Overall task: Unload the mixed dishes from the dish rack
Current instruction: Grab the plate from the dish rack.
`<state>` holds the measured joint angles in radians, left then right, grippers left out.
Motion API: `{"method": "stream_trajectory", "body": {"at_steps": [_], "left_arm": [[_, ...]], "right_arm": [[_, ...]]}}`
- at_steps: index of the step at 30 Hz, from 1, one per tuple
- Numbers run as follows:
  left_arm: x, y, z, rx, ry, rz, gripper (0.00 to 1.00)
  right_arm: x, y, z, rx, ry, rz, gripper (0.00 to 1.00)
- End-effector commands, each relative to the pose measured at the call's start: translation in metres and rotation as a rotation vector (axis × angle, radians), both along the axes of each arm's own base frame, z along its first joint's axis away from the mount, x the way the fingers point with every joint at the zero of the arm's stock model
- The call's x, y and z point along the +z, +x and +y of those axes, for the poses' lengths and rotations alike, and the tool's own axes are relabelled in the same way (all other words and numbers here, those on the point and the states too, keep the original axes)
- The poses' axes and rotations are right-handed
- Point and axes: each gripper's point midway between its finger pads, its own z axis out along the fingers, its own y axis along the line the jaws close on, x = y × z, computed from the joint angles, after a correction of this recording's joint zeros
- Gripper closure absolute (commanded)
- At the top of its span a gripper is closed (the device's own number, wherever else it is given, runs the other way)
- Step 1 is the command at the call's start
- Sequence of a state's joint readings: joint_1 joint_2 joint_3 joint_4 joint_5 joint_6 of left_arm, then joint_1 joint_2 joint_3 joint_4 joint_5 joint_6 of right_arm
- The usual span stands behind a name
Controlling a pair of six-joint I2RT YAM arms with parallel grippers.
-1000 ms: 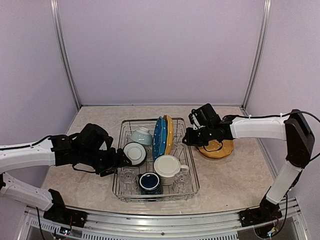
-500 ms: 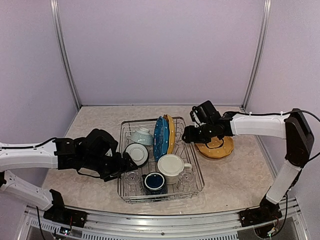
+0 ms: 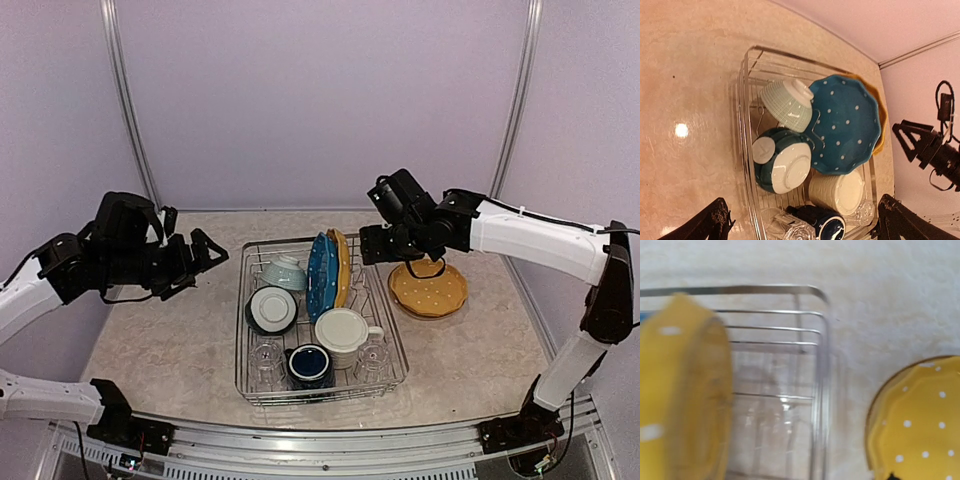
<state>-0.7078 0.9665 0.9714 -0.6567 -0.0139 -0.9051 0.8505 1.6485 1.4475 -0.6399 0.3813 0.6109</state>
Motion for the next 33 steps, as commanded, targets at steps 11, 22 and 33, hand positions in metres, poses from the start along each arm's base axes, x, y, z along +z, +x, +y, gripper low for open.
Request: {"method": "stream_trajectory", "body": {"at_steps": [11, 22, 33], "left_arm": [[0.185, 0.081, 0.006, -0.074, 0.089, -0.503, 0.01], [0.151, 0.120, -0.008, -0.101, 0.218, -0.525, 0.01], [0.120, 0.121, 0.018, -0.030, 0.267, -0.521, 0.01]], "right_arm": [[0.031, -0.002, 0.056, 0.019, -0.066, -0.086, 0.34], [0.004, 0.006, 0.060, -0.034, -0.160, -0.051, 0.50], [-0.026, 0.011, 0.061, -0.118, -0.221, -0.004, 0.57]]}}
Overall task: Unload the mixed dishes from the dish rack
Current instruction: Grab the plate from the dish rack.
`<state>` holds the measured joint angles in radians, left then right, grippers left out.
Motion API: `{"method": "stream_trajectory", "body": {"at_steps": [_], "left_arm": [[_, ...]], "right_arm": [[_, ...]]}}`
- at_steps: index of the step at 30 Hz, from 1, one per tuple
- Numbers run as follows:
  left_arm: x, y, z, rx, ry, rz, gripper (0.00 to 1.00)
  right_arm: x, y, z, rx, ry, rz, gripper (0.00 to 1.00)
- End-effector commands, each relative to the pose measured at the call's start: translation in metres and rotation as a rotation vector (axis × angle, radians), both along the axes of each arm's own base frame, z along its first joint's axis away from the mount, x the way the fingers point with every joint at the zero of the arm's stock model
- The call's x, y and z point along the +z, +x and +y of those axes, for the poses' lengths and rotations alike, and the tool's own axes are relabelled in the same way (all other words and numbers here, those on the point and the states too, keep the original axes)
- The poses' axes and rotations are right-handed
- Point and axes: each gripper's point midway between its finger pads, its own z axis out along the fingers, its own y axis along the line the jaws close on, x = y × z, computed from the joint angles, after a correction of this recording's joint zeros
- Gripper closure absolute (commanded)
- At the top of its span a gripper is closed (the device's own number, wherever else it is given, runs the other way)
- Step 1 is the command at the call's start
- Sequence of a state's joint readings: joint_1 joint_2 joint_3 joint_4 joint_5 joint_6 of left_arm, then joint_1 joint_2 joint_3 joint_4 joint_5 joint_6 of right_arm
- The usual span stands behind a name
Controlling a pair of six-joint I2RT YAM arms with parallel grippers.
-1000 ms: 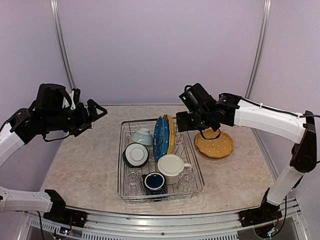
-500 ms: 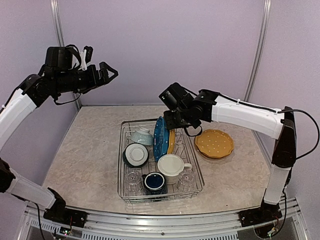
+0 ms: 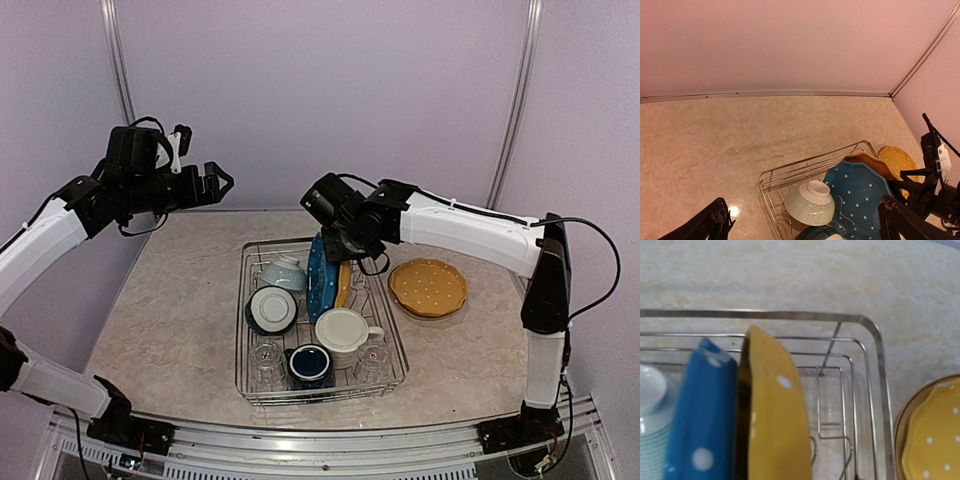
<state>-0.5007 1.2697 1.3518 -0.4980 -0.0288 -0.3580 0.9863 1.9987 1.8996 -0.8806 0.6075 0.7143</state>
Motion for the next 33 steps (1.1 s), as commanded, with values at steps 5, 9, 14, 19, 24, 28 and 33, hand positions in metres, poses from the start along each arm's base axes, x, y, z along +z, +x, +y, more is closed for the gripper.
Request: {"method": "stream_trajectory", "body": {"at_steps": [5, 9, 14, 19, 24, 28, 33], "left_arm": [[0.014, 0.001, 0.006, 0.009, -0.042, -0.045, 0.01], [0.010, 0.003, 0.005, 0.010, -0.040, -0.030, 0.01], [0.009, 0.004, 0.006, 0.012, -0.036, -0.029, 0.01], [0.008, 0.004, 0.007, 0.018, -0.031, -0.028, 0.01], [0.004, 0.005, 0.006, 0.016, -0.030, -0.017, 0.01], [0.002, 0.006, 0.005, 0.015, -0.031, -0.009, 0.01], [0.000, 0.007, 0.006, 0.022, -0.025, -0.007, 0.01]], "right_arm": [[-0.036, 0.000, 0.001, -0.062, -0.050, 0.051, 0.64], [-0.043, 0.002, 0.003, -0.087, -0.034, 0.052, 0.66], [-0.045, 0.002, 0.012, -0.092, 0.017, 0.068, 0.75], [-0.038, 0.001, 0.008, -0.107, 0.024, 0.059, 0.81], [-0.023, 0.002, 0.007, -0.104, 0.046, 0.038, 0.98], [-0.011, 0.002, 0.003, -0.110, 0.037, 0.009, 1.00], [0.018, -0.001, -0.008, -0.137, -0.017, -0.052, 1.00]]}}
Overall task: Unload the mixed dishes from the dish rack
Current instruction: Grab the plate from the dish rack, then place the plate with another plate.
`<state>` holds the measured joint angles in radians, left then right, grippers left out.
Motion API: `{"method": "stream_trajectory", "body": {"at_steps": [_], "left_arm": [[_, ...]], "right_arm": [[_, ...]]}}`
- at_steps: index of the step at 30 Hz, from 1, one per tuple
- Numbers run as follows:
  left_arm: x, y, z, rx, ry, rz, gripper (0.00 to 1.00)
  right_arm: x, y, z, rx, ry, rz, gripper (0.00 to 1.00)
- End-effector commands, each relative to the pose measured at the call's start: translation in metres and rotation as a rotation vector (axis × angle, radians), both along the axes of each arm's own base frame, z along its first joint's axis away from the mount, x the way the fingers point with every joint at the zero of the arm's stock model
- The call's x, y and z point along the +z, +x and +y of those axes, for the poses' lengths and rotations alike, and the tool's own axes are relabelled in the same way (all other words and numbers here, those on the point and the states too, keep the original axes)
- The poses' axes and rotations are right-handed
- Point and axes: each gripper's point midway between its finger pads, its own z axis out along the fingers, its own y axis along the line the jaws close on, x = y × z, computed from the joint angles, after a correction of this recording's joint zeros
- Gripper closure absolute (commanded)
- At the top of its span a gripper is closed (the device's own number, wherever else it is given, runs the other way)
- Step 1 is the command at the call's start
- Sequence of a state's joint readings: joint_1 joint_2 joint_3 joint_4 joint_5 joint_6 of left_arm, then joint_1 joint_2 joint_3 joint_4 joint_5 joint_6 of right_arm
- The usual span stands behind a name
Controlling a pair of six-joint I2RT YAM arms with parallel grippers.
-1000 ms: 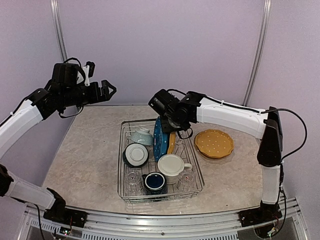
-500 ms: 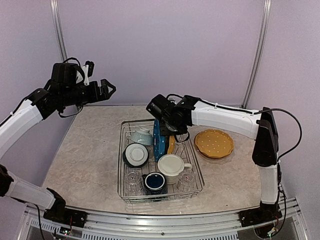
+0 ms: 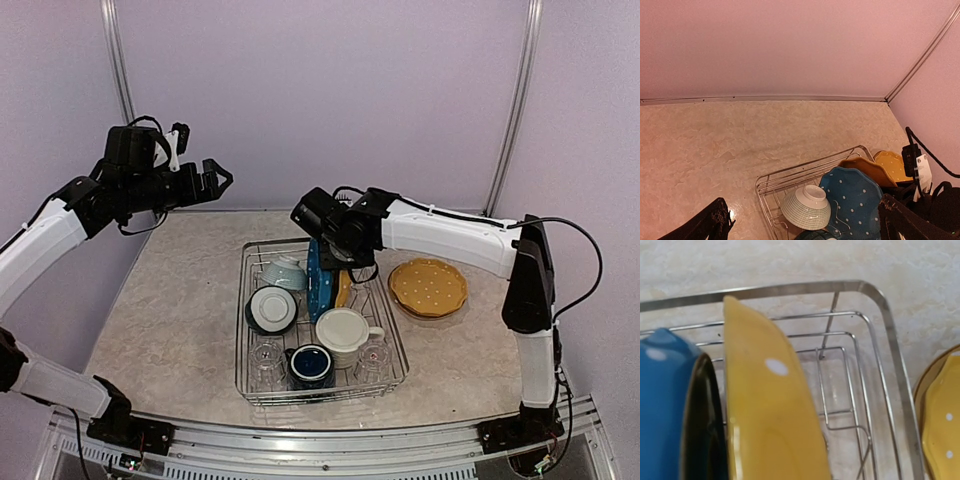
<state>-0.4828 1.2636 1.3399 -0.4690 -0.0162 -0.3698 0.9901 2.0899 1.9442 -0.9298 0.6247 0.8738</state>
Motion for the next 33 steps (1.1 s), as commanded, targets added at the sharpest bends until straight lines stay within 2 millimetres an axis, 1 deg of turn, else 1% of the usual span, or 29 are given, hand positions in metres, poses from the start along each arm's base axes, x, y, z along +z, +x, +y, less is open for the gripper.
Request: {"method": "stream_trajectory", "body": {"at_steps": [1, 5, 10, 13, 18, 22, 23, 24, 25, 27, 30, 33], "left_arm": [[-0.003, 0.004, 0.002, 0.012, 0.000, 0.007, 0.01], [-0.005, 0.004, 0.002, 0.014, 0.003, 0.012, 0.01], [-0.009, 0.006, 0.001, 0.015, 0.006, 0.021, 0.01], [-0.010, 0.007, 0.001, 0.016, 0.007, 0.026, 0.01], [-0.014, 0.008, 0.000, 0.016, 0.012, 0.036, 0.01], [-0.015, 0.008, -0.001, 0.013, 0.012, 0.041, 0.01], [-0.014, 0.008, -0.001, 0.012, 0.010, 0.040, 0.01], [-0.014, 0.008, -0.001, 0.012, 0.010, 0.040, 0.01], [-0.014, 0.008, -0.001, 0.011, 0.010, 0.040, 0.01], [-0.015, 0.008, -0.001, 0.011, 0.011, 0.042, 0.01], [-0.018, 0.009, -0.003, 0.007, 0.014, 0.052, 0.01], [-0.019, 0.010, -0.003, 0.007, 0.016, 0.057, 0.01]], "right_arm": [[0.056, -0.005, -0.015, -0.028, -0.061, -0.107, 1.00], [0.083, -0.011, -0.030, -0.047, -0.082, -0.154, 1.00], [0.101, -0.015, -0.047, -0.061, -0.102, -0.197, 1.00], [0.111, -0.016, -0.053, -0.059, -0.106, -0.231, 1.00], [0.130, -0.018, -0.058, -0.026, -0.074, -0.263, 1.00], [0.143, -0.020, -0.071, -0.023, -0.029, -0.280, 1.00], [0.153, -0.020, -0.074, -0.020, 0.011, -0.299, 1.00], [0.150, -0.021, -0.078, -0.010, 0.026, -0.295, 1.00], [0.156, -0.020, -0.080, -0.002, 0.067, -0.304, 1.00], [0.151, -0.019, -0.089, 0.018, 0.135, -0.298, 1.00], [0.153, -0.016, -0.105, 0.050, 0.279, -0.301, 1.00], [0.155, -0.009, -0.136, 0.041, 0.411, -0.317, 1.00]]}}
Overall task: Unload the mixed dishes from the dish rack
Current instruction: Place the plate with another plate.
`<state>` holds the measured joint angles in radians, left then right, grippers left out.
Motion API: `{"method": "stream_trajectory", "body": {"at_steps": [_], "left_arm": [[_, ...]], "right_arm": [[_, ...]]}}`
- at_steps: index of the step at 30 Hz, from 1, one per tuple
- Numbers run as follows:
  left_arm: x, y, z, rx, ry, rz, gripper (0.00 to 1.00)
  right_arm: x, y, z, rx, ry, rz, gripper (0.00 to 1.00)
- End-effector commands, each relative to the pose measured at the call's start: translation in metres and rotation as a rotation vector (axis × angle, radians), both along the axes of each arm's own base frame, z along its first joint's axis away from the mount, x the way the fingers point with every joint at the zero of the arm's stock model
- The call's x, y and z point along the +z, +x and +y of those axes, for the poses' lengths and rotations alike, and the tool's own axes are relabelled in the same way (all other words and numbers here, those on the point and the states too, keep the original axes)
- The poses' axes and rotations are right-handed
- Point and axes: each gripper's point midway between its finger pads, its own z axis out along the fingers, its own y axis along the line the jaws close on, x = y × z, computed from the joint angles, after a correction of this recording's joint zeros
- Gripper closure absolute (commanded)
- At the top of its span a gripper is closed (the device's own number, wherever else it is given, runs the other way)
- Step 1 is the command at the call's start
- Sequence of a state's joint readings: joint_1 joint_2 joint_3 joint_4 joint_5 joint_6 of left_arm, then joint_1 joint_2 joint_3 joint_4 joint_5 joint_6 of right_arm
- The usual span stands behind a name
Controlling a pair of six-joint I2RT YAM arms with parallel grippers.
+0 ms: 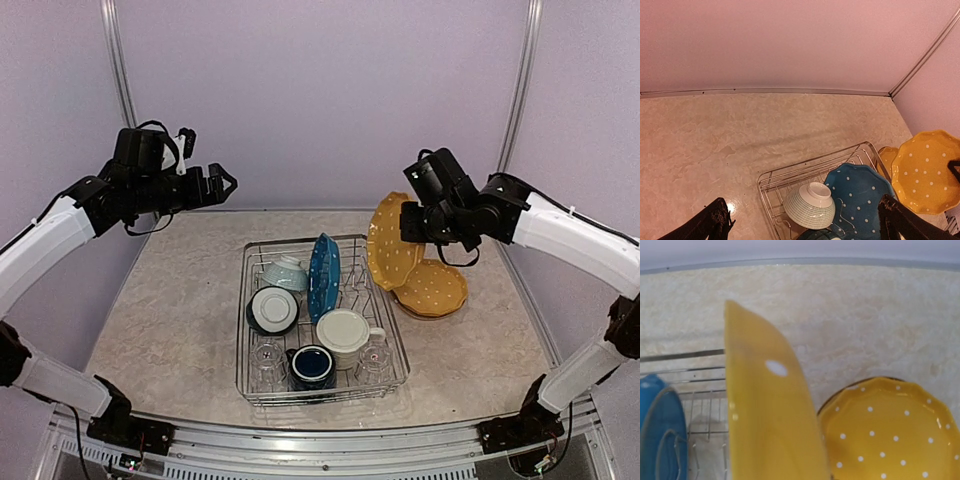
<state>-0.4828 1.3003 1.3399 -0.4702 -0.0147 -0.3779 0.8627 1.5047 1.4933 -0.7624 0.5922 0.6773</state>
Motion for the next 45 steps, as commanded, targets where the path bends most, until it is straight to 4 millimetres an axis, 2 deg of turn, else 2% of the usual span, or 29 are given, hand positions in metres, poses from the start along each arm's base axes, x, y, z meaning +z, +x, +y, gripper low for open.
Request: {"method": "stream_trajectory", "body": {"at_steps": [1, 6, 9, 14, 19, 26, 32, 45], "left_arm": [[-0.004, 0.003, 0.001, 0.006, 0.006, 0.018, 0.01], [-0.003, 0.003, 0.002, 0.006, 0.003, 0.016, 0.01], [-0.002, 0.003, 0.004, 0.011, -0.002, 0.018, 0.01], [0.000, 0.003, 0.005, 0.013, -0.007, 0.012, 0.01], [-0.001, 0.002, 0.001, -0.009, -0.015, 0.026, 0.01], [0.000, 0.002, 0.002, -0.009, -0.016, 0.024, 0.01], [-0.001, 0.003, 0.003, -0.006, -0.014, 0.026, 0.01], [-0.006, 0.009, 0.009, 0.009, -0.024, 0.048, 0.01]], "right_arm": [[0.051, 0.018, -0.025, 0.036, 0.343, -0.149, 1.00], [0.042, 0.020, -0.078, -0.019, 0.471, -0.146, 1.00], [0.018, 0.024, -0.105, -0.057, 0.501, -0.099, 1.00], [-0.021, 0.031, -0.123, -0.021, 0.634, -0.023, 1.00], [-0.053, 0.036, -0.138, -0.036, 0.690, 0.019, 1.00], [-0.084, 0.042, -0.147, -0.043, 0.710, 0.077, 1.00], [-0.104, 0.050, -0.140, 0.001, 0.723, 0.130, 1.00], [-0.124, 0.059, -0.139, 0.068, 0.736, 0.185, 0.98]]}}
